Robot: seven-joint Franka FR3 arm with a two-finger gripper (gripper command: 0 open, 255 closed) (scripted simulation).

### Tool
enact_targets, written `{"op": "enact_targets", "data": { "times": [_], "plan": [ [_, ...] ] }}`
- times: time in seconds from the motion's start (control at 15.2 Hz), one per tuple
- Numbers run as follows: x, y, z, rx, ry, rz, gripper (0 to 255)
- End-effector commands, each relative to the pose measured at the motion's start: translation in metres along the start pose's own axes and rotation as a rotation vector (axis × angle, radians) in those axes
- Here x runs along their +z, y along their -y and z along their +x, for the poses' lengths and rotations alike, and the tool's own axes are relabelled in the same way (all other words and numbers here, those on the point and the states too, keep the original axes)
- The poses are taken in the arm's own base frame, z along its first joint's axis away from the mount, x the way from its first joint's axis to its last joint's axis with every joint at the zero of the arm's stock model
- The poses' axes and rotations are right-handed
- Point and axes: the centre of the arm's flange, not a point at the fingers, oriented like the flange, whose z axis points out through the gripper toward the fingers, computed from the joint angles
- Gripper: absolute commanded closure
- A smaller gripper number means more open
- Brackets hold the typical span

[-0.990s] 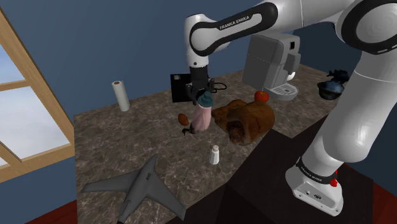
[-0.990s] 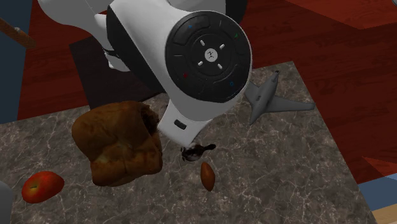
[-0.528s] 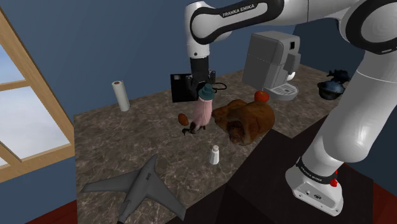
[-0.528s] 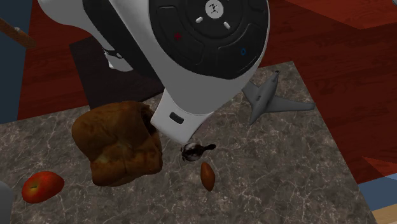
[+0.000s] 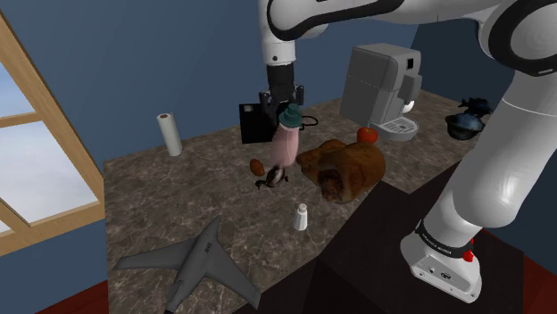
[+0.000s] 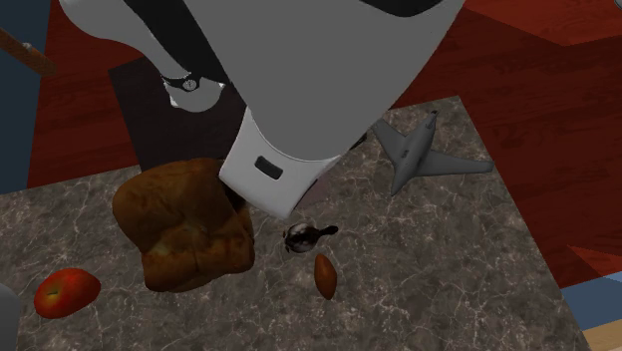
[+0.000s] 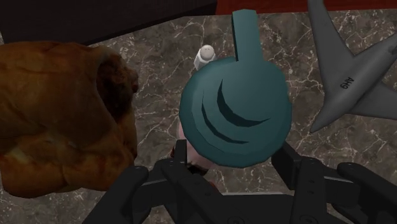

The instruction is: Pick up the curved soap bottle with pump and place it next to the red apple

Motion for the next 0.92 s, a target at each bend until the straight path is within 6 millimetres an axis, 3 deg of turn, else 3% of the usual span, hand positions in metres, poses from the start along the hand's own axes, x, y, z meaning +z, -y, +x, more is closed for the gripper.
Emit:
{"op": "enact_targets", "data": {
  "times": [0.0, 0.86],
  "plan": [
    [-0.01, 0.0, -0.002, 0.0, 0.0, 0.0, 255],
    [-0.077, 0.0, -0.017, 0.0, 0.0, 0.0, 255]
  ]
}}
